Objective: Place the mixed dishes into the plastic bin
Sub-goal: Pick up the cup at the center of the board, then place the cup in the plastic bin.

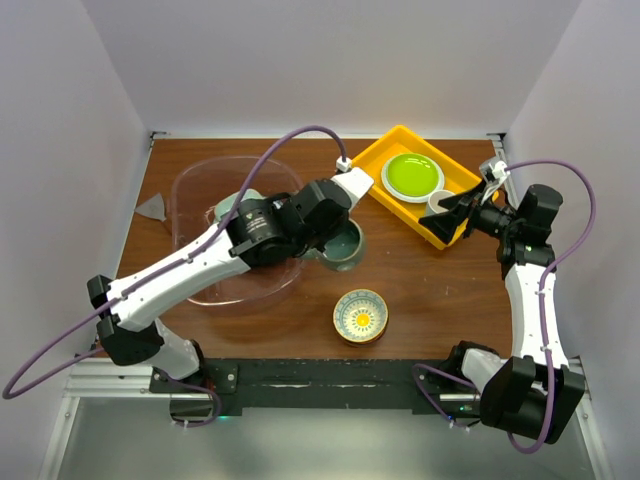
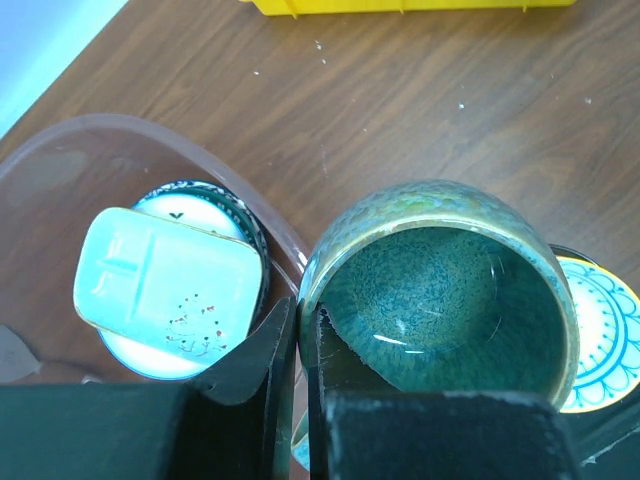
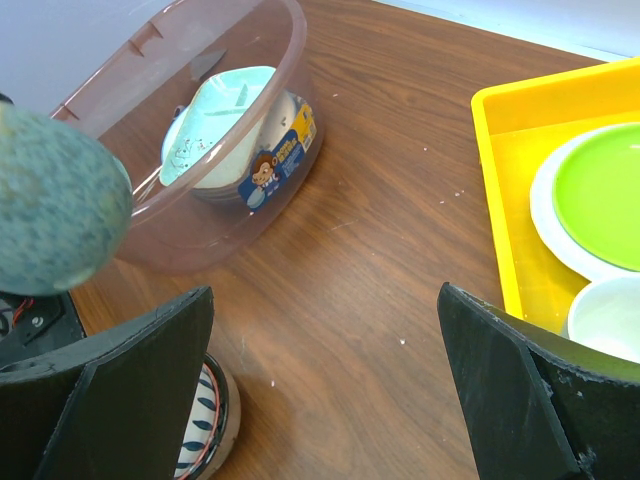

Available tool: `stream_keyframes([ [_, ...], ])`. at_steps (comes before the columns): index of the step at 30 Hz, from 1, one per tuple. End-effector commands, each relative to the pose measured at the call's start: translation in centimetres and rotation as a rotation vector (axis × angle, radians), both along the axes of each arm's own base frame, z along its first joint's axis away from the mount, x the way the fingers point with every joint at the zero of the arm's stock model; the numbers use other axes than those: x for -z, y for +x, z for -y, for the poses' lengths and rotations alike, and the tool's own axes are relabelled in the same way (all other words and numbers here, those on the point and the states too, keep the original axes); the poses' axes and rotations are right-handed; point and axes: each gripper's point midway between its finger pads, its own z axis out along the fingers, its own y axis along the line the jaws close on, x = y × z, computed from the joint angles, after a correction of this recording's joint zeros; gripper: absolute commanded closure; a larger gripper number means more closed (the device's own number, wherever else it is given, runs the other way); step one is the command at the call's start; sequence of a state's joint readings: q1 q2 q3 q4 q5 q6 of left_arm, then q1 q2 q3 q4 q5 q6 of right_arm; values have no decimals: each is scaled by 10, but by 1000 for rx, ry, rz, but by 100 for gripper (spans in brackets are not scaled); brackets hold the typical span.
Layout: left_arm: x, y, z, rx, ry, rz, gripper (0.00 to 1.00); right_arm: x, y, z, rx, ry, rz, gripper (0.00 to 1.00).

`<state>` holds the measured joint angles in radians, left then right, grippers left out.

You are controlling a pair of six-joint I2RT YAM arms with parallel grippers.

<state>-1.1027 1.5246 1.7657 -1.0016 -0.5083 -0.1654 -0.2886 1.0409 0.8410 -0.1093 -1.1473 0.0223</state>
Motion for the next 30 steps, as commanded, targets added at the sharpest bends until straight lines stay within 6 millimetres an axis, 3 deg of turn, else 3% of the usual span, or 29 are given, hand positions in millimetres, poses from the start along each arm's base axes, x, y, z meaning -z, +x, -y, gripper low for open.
stream_keyframes([
  [1, -72, 21, -13, -56, -186, 156, 100, -17, 1, 0, -18, -17, 59, 2],
  [15, -79, 74, -82, -226, -174, 213, 100, -16, 1, 0, -17, -17, 56, 2],
  [30, -43, 104, -143, -355, -169, 154, 100, -15, 1, 1, -17, -15, 52, 2],
])
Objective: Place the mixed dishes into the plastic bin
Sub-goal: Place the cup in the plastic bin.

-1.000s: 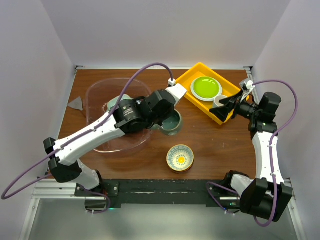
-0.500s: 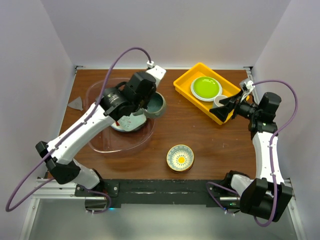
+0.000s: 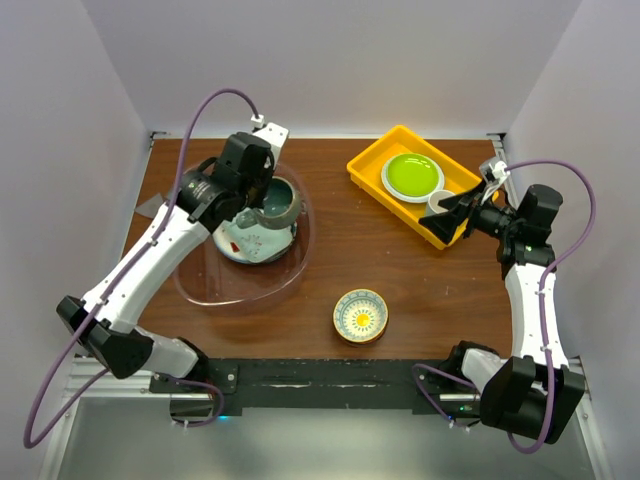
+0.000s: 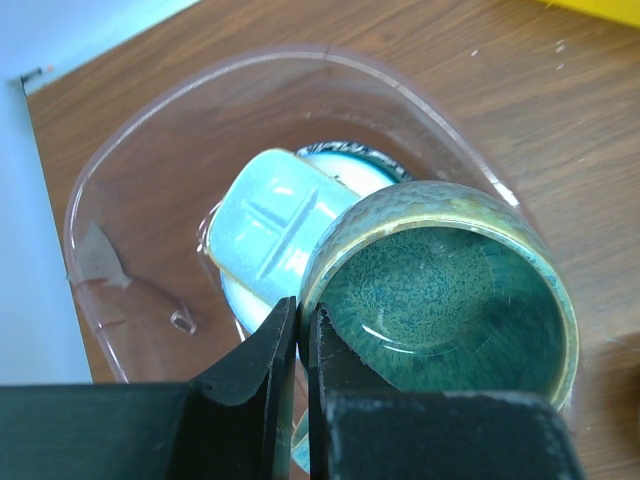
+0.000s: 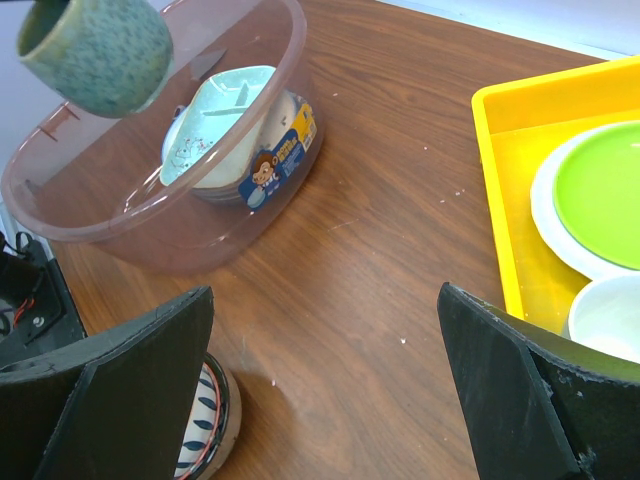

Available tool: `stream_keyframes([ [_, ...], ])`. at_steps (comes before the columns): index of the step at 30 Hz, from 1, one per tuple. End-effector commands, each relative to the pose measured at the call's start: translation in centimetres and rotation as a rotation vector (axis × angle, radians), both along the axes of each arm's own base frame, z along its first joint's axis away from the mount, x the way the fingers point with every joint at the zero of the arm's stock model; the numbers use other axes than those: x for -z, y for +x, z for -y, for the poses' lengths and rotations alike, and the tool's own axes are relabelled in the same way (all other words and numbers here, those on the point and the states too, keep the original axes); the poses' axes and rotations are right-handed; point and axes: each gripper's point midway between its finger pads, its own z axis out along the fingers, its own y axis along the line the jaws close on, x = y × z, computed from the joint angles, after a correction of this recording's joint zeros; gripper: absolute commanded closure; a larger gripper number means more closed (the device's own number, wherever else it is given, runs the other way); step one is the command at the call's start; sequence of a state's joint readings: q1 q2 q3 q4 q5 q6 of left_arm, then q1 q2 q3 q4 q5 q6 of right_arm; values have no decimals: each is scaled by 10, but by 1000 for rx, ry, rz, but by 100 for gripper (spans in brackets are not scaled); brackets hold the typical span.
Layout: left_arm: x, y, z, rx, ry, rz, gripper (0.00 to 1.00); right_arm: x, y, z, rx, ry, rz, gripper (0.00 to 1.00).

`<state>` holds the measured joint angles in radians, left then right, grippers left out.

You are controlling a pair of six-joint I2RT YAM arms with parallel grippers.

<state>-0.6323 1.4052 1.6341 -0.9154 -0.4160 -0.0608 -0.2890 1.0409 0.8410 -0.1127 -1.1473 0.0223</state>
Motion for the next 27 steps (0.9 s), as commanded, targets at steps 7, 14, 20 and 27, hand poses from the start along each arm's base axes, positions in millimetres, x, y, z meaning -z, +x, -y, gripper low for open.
stream_keyframes([
  [7, -10, 15, -22, -51, -124, 90, 100, -16, 1, 0, -20, -17, 58, 2],
  [14, 20, 13, -25, -51, -117, 17, 100, -16, 1, 0, -20, -17, 58, 2],
  [20, 52, 4, -19, -18, -121, -68, 100, -16, 1, 0, -20, -16, 57, 2],
  [27, 93, -20, -10, 45, -146, -194, 100, -16, 1, 0, -21, -15, 55, 2],
])
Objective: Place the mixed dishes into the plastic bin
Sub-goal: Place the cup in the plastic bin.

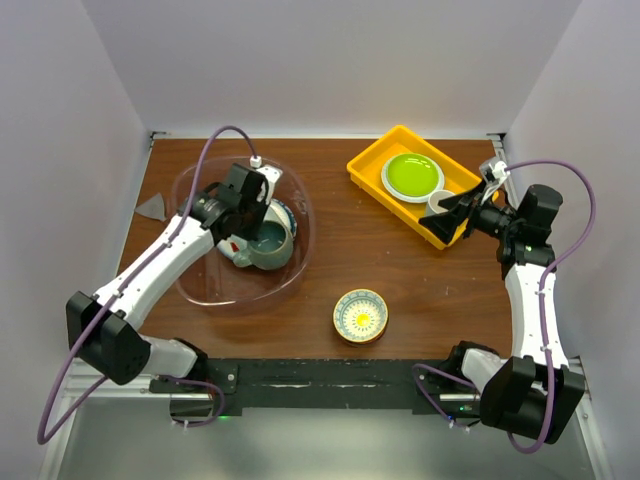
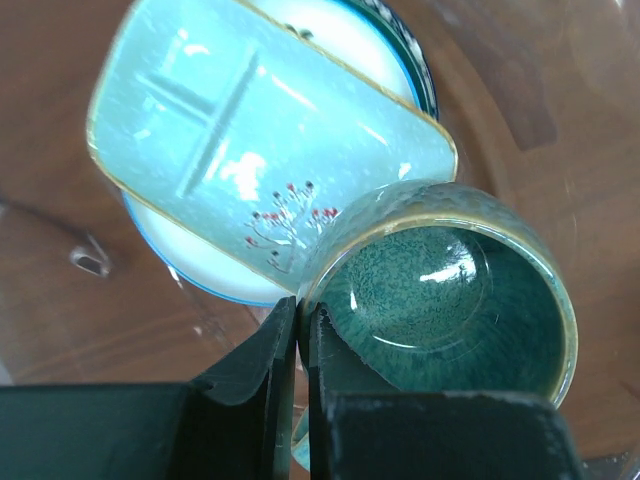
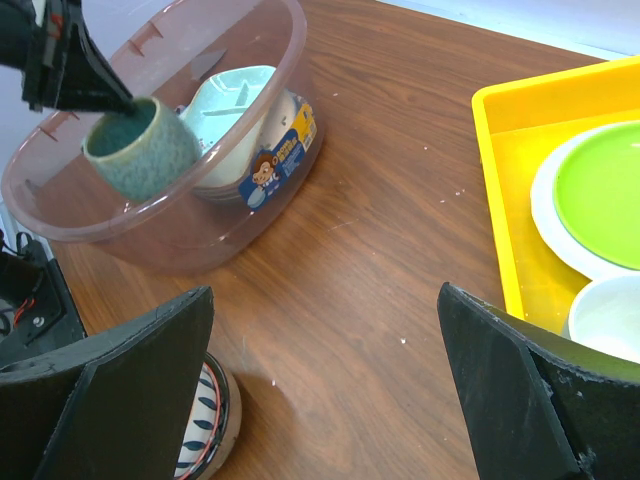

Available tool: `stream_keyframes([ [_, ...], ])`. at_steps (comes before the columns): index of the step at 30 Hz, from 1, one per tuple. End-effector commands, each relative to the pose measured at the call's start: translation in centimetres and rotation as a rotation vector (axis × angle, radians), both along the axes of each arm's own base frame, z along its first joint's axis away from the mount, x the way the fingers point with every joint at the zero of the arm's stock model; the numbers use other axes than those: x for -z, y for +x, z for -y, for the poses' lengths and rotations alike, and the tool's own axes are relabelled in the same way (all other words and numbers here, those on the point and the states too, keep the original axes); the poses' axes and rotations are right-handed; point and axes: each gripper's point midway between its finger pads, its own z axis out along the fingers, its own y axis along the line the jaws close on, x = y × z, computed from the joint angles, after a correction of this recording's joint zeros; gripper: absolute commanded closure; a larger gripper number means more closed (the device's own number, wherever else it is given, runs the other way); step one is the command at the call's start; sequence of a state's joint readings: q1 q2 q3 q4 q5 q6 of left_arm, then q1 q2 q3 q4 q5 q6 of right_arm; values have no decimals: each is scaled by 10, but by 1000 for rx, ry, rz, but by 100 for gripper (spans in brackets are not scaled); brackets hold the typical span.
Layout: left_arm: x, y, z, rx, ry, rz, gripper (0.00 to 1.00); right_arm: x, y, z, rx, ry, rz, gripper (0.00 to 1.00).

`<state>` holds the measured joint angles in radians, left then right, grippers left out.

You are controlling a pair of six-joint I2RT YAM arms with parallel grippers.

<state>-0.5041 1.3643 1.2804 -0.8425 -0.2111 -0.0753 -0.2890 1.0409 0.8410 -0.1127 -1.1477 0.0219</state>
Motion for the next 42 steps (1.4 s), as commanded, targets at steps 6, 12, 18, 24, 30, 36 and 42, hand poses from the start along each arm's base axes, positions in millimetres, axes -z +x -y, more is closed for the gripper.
stream_keyframes([
  [6, -3, -8, 20, 42, -151, 22, 100, -16, 2, 0, -20, -15, 55, 2],
  [12, 19, -16, 26, 62, -148, -35, 100, -15, 2, 1, -18, -15, 52, 2],
  [18, 18, -23, 34, 88, -154, -41, 100, -15, 2, 0, -20, -16, 53, 2],
  [24, 12, -29, 36, 101, -168, -34, 100, -15, 2, 1, -20, -15, 52, 2],
  [30, 30, -32, 37, 106, -147, -74, 100, -15, 2, 0, -20, -14, 51, 2],
  [36, 49, -33, 38, 101, -129, -106, 100, -16, 2, 0, -21, -14, 52, 2],
  [42, 65, -33, 36, 89, -109, -119, 100, -15, 2, 0, -21, -13, 49, 2],
])
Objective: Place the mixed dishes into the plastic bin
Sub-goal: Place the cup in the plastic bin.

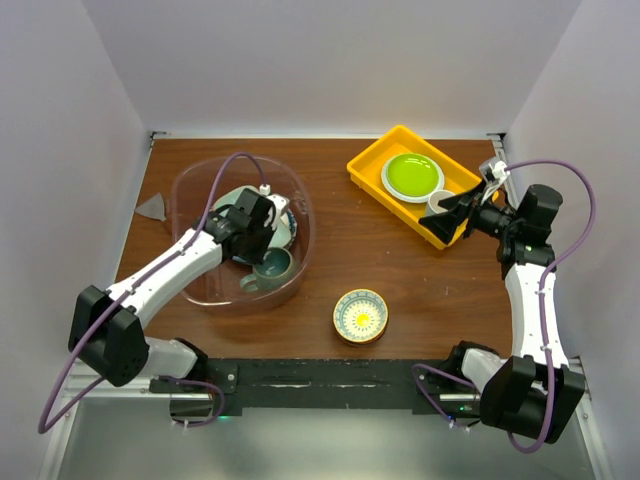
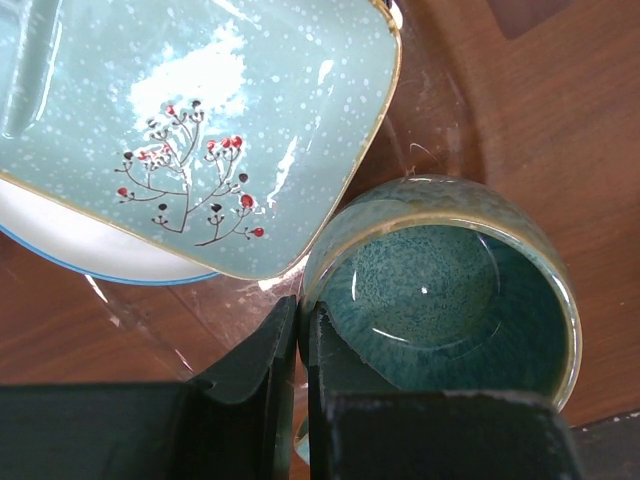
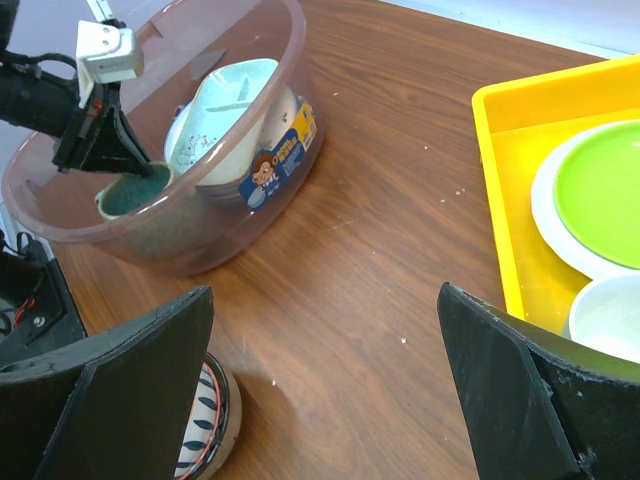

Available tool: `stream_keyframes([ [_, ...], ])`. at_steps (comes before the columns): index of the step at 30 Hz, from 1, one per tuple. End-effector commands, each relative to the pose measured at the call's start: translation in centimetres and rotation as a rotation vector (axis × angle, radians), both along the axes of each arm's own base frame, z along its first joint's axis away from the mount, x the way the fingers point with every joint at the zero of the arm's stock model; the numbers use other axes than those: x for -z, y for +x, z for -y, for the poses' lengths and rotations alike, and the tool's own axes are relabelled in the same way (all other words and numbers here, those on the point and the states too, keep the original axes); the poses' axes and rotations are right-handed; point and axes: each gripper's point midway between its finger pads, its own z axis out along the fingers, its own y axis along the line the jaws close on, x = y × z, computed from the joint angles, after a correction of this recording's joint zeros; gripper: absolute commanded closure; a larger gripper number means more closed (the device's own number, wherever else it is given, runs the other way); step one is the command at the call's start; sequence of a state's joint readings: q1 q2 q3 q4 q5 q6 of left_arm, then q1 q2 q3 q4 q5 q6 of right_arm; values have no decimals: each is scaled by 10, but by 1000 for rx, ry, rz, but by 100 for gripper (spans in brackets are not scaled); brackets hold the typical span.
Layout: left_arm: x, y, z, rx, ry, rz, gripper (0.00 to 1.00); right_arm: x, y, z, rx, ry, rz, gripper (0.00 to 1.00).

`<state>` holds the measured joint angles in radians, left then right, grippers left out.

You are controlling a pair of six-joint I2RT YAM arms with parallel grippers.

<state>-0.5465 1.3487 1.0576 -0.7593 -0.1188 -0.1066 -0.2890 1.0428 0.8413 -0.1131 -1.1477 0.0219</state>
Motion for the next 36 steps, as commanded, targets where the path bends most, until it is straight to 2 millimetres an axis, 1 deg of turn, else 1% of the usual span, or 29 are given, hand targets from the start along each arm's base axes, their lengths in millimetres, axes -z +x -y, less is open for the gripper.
stream_keyframes([
  [1, 0, 6, 23, 13, -86, 22, 100, -15, 2, 0, -21, -14, 52, 2],
  [21, 18, 5, 21, 7, -56, 29, 100, -15, 1, 0, -22, -12, 48, 2],
  [29, 24, 5, 20, 1, -46, 25, 92, -15, 2, 1, -25, -31, 72, 2],
  [33, 24, 6, 20, -1, -45, 28, 91, -15, 2, 1, -26, -31, 71, 2],
  [36, 23, 6, 19, -4, -43, 31, 88, -15, 2, 1, -26, -32, 73, 2],
])
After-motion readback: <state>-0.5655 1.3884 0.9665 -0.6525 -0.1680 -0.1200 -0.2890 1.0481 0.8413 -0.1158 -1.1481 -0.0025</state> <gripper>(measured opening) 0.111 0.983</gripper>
